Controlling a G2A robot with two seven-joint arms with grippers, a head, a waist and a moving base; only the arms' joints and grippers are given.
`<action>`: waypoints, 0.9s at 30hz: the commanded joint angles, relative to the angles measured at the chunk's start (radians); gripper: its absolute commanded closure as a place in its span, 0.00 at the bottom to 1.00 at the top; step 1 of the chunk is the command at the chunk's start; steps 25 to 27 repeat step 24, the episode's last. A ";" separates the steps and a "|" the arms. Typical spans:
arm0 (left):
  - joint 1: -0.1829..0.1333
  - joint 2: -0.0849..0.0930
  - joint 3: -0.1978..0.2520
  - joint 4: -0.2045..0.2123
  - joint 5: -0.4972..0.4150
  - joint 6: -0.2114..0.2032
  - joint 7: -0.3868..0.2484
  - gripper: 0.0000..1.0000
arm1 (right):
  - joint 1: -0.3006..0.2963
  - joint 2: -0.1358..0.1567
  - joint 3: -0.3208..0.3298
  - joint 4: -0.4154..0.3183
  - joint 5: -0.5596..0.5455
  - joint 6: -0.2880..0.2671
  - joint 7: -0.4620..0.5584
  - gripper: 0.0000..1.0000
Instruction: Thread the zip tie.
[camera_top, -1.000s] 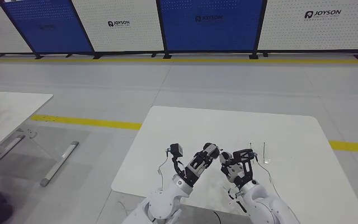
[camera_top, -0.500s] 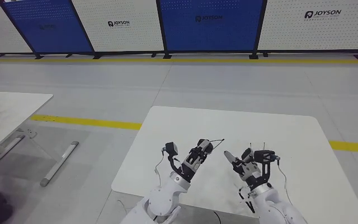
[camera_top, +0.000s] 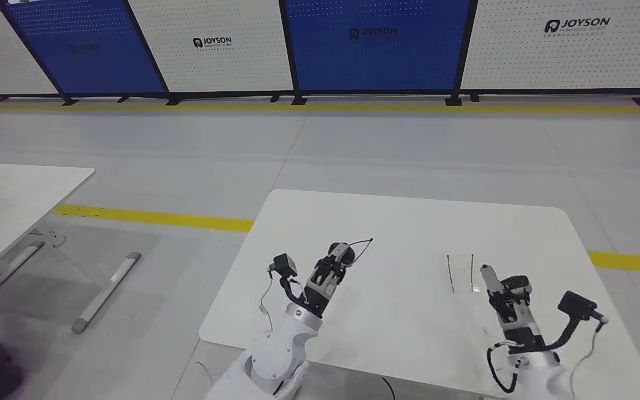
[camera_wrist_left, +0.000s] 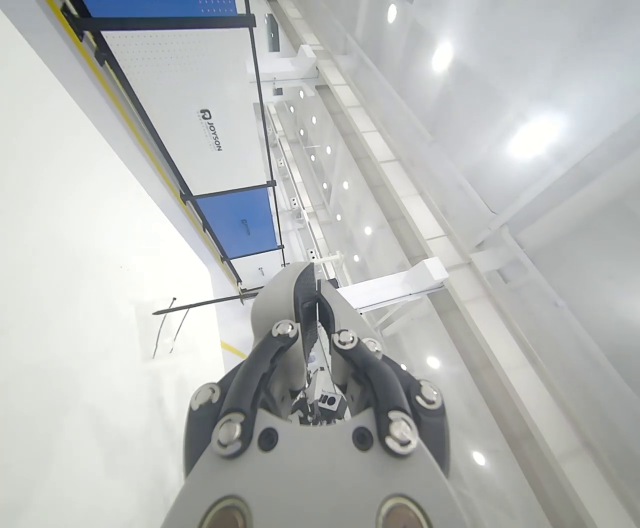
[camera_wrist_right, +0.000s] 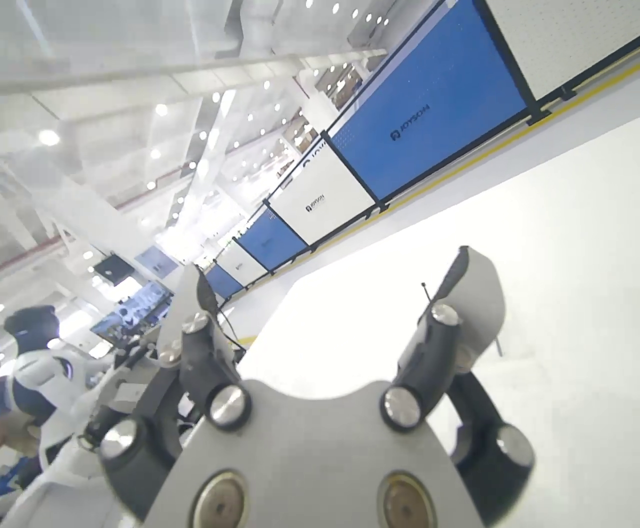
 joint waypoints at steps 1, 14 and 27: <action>-0.001 -0.001 -0.004 0.010 -0.007 0.000 0.006 1.00 | -0.016 0.000 0.033 -0.001 0.058 -0.017 -0.020 0.00; 0.002 -0.002 -0.006 0.018 -0.023 -0.002 0.005 1.00 | -0.024 0.001 0.054 0.000 0.109 -0.031 -0.022 0.00; 0.002 -0.002 -0.006 0.018 -0.023 -0.002 0.005 1.00 | -0.024 0.001 0.054 0.000 0.109 -0.031 -0.022 0.00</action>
